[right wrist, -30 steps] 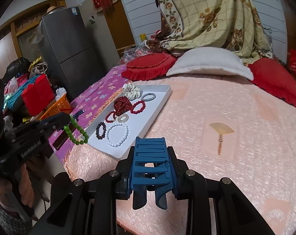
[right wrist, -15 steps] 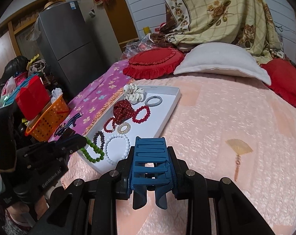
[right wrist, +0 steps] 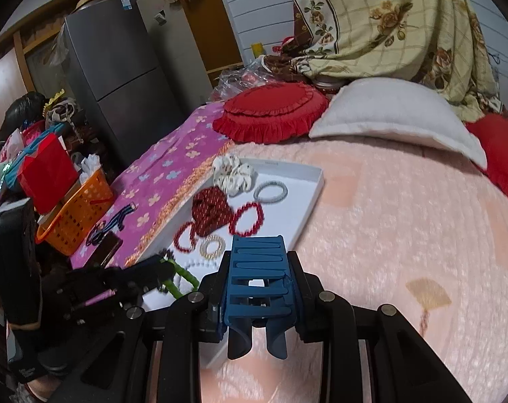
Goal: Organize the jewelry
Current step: 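Carry the green bracelet and blue claw clip toward the white tray with both grippers, then lower the green bracelet and blue clip into the tray and open both grippers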
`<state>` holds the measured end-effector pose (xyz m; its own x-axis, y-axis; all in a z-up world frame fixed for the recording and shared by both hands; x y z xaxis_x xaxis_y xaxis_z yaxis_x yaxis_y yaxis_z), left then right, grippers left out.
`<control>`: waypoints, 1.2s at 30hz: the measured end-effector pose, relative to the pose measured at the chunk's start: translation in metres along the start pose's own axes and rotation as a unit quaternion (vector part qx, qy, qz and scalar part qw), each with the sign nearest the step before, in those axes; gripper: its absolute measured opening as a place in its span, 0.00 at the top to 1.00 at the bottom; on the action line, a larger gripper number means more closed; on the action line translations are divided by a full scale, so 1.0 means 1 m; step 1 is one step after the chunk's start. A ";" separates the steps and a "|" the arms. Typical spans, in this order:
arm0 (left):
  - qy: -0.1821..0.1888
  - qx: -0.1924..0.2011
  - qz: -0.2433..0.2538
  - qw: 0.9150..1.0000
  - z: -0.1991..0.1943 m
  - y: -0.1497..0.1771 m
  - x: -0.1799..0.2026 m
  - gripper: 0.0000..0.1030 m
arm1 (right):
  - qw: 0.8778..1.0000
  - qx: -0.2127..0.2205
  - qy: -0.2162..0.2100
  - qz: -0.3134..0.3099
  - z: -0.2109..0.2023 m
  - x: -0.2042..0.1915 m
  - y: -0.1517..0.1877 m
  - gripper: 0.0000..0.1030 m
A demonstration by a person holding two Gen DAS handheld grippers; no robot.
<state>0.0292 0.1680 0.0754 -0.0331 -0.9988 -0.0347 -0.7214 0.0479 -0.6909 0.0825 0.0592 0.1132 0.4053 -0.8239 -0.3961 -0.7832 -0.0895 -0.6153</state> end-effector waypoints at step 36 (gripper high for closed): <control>0.124 -0.061 -0.042 0.989 0.083 0.022 -0.006 0.92 | 0.994 -0.073 0.085 -0.008 0.192 0.008 -0.054 0.72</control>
<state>0.0707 0.1752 0.0001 -0.1275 -0.9696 0.2087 -0.8064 -0.0211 -0.5909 0.2184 0.1644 0.0125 0.3428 -0.9033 -0.2579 -0.8422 -0.1738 -0.5103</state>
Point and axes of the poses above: each gripper's, at about its wrist camera, not at the fingertips, and z roughly the way its jaws point, x to its right, y to its underside, the point moved 4 cm from there along z, roughly the way its jaws point, and after that the axes turned 14 degrees about z, right-handed, at the moved point
